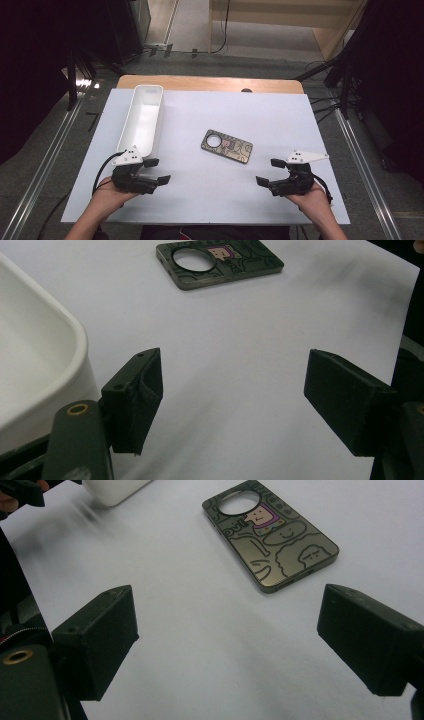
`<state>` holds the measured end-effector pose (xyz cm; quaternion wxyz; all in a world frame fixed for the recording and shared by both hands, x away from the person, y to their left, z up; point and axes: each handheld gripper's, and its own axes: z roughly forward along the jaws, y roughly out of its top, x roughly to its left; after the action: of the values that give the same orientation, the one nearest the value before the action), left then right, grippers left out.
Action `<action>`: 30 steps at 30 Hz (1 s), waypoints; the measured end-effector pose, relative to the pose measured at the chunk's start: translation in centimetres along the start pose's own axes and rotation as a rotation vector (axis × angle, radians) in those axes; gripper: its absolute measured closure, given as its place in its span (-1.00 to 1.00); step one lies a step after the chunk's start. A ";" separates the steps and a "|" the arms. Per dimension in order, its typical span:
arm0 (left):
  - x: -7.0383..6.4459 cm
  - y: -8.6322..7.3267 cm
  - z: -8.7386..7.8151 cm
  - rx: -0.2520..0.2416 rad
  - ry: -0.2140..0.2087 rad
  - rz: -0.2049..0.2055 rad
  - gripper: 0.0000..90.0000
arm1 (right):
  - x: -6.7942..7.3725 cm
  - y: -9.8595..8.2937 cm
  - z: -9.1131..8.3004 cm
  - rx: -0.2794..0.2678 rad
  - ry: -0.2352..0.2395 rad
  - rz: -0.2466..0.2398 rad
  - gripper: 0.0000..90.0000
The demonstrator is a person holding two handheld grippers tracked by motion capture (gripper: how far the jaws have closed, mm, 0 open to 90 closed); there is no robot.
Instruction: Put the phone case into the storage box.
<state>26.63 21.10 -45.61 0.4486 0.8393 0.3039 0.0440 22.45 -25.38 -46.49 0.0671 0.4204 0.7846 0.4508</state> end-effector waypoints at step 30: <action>0.2 0.0 0.2 0.024 -0.010 -0.004 -0.48 | -0.4 -0.1 0.4 0.035 0.024 0.021 -0.81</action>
<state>26.83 21.07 -45.80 0.4401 0.8443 0.3038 0.0351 22.81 -25.41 -46.95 0.0455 0.4245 0.7886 0.4425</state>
